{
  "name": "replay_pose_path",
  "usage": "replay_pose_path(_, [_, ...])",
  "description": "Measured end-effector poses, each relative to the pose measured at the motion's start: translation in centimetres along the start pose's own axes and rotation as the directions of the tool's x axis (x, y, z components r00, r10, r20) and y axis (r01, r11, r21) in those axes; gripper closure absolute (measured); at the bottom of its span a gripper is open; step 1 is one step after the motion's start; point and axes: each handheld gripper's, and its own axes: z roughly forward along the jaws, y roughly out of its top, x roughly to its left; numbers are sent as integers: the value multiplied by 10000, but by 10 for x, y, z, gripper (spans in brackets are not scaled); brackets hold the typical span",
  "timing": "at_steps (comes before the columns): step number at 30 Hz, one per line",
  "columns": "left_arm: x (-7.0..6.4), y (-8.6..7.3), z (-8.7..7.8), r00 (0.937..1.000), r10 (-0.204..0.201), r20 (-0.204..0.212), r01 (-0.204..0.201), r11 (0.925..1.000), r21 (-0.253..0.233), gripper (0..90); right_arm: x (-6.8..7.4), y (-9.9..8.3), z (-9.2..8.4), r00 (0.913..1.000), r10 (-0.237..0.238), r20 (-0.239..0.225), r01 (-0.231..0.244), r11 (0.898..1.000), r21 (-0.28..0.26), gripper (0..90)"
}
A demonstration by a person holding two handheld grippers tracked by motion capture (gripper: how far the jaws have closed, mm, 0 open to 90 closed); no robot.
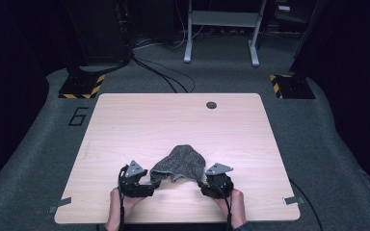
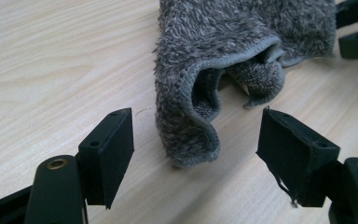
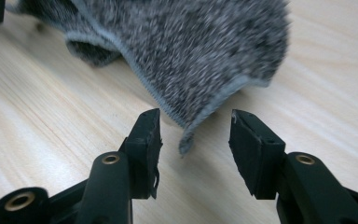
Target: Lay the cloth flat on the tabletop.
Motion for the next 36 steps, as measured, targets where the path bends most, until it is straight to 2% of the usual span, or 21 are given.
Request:
replay_pose_path(2, [2, 0, 4, 9996, -289, -53, 290, 9996, 32, 270, 1, -1, 4, 9999, -98, 36, 98, 10000, 9, 540])
replay_pose_path(3, [3, 0, 6, 9995, -247, -214, 248, 9997, 61, 285, 1, -1, 7, 9999, -147, 25, 147, 9999, 47, 555])
replay_pose_path(4, [5, -1, 9, 9987, -310, -400, 318, 9993, 203, 368, 1, -1, 13, 9998, -193, -37, 193, 9998, 14, 631])
replay_pose_path(5, [5, -1, 9, 9987, -310, -400, 318, 9993, 203, 418, 1, -1, 13, 9998, -193, -37, 193, 9998, 14, 631])
replay_pose_path(6, [5, -1, 11, 9980, -371, -505, 387, 9988, 307, 418, 1, -2, 15, 10000, -84, -43, 84, 10000, 52, 670])
replay_pose_path(7, [7, -1, 11, 9981, -296, -545, 318, 9987, 398, 450, 1, -2, 16, 10000, -43, -57, 44, 9999, 135, 720])
replay_pose_path(8, [7, -2, 12, 9980, -268, -580, 297, 9984, 487, 563, 0, -3, 18, 9999, -79, -107, 80, 9999, 93, 805])
replay_pose_path(9, [7, -3, 13, 9977, -170, -651, 200, 9987, 461, 563, 0, -3, 18, 9999, -79, -107, 80, 9999, 93, 805])
replay_pose_path(11, [6, -4, 13, 9973, 29, -737, 13, 9984, 572, 655, -1, -3, 18, 9998, -150, -107, 150, 9999, 43, 854])
replay_pose_path(12, [6, -5, 13, 9966, 120, -816, -76, 9985, 543, 700, -1, -3, 17, 10000, -7, -98, 7, 10000, 43, 866])
replay_pose_path(14, [7, -6, 12, 9959, 263, -865, -213, 9981, 574, 796, -5, -2, 13, 9999, -152, 29, 152, 9998, -111, 876])
replay_pose_path(17, [10, -4, 10, 9955, 326, -884, -285, 9985, 463, 837, -8, 0, 9, 9998, -123, 142, 127, 9996, -261, 878])
replay_pose_path(20, [14, -1, 5, 9924, 530, -1110, -492, 9981, 371, 846, -14, 3, 0, 9993, 21, 379, -1, 9987, -518, 879])
replay_pose_path(24, [18, 3, -1, 9909, 626, -1194, -589, 9977, 340, 852, -19, 4, -8, 9983, 26, 575, 18, 9970, -772, 880])
replay_pose_path(25, [18, 4, -4, 9903, 648, -1228, -613, 9976, 317, 853, -21, 5, -14, 9978, 182, 632, -127, 9961, -874, 880])
replay_pose_path(31, [17, 11, -14, 9880, 808, -1318, -812, 9967, 22, 850, -24, 6, -24, 9982, 228, 556, -162, 9930, -1166, 880])
replay_pose_path(36, [16, 9, -17, 9871, 915, -1314, -909, 9958, 106, 851, -24, 1, -33, 9974, 295, 663, -204, 9908, -1336, 882])
